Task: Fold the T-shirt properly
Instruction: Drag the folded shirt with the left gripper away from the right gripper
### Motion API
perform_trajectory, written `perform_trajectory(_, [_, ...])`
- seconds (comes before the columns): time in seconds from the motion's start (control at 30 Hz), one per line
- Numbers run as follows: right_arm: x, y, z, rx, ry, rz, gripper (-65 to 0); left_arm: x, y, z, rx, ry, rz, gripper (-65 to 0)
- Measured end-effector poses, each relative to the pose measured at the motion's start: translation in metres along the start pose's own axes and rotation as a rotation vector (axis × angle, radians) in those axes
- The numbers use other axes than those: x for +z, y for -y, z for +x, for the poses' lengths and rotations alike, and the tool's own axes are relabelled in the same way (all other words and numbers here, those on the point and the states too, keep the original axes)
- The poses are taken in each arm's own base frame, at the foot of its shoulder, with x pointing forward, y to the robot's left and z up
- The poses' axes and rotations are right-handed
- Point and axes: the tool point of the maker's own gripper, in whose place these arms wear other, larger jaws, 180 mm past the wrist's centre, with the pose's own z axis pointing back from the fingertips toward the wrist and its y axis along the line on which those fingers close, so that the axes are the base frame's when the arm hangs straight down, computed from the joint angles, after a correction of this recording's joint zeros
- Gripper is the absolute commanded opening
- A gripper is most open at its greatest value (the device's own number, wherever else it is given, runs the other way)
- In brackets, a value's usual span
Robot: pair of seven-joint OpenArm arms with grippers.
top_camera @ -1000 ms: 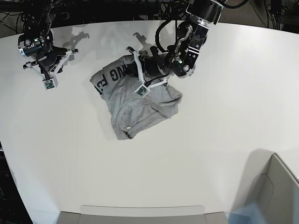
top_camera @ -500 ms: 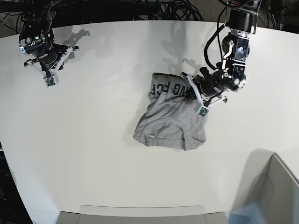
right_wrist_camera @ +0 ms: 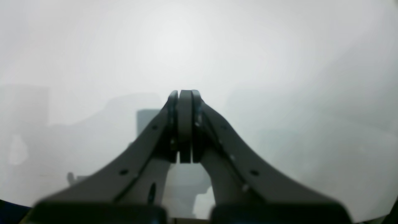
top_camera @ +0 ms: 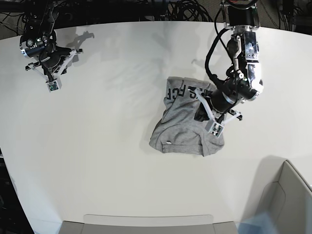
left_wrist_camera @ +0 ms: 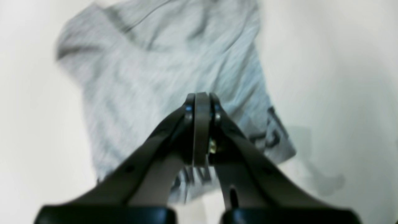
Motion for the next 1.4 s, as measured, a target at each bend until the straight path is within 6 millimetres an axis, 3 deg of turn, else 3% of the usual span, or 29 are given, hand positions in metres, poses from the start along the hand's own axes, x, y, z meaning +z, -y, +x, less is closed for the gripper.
perform_trajectory(0.1, [0.000,0.000,-0.002,0.000,-0.006,-0.002,-65.0,-0.018,0.003,-0.001,0.049,-0.018,-0.026,-65.0])
perform_trajectory(0.23, [0.000,0.001,-0.003,-0.001,-0.006,-0.004,-65.0,-0.044,0.005,-0.025,0.119,-0.105,-0.074,-65.0])
perform_trajectory(0.43, [0.001,0.000,-0.008,-0.002,-0.017,-0.002,-65.0,-0.062,0.001,-0.042,0.199,-0.081,-0.096,-65.0])
perform_trajectory(0.53, [0.001,0.000,-0.008,-0.002,-0.019,-0.002,-65.0,-0.063,-0.011,-0.054,0.227,-0.075,-0.117,-65.0])
perform_trajectory(0.63, [0.001,0.000,-0.008,-0.002,-0.018,-0.001,-65.0,-0.061,-0.037,-0.067,0.230,-0.083,-0.076,-65.0])
perform_trajectory(0.9, [0.001,0.000,-0.008,0.001,-0.019,-0.001,-65.0,-0.034,-0.107,-0.081,0.266,-0.072,0.069,-65.0])
perform_trajectory(1.03, [0.009,-0.002,0.007,0.021,0.026,-0.009,-65.0,-0.017,-0.118,-0.074,0.206,-0.105,0.142,-65.0])
perform_trajectory(1.13, [0.019,-0.007,0.030,0.059,0.095,-0.014,-65.0,0.008,-0.120,-0.053,0.133,-0.080,0.189,-65.0])
perform_trajectory(1.23, [0.031,-0.010,0.057,0.077,0.207,-0.018,-65.0,0.036,-0.128,-0.009,0.074,0.043,0.253,-65.0])
perform_trajectory(1.3, [0.030,-0.013,0.060,0.084,0.225,-0.011,-65.0,0.055,-0.129,0.016,0.034,0.116,0.289,-65.0])
perform_trajectory(1.4, [0.031,-0.019,0.060,0.087,0.267,0.005,-65.0,0.078,-0.120,0.016,-0.008,0.113,0.318,-65.0])
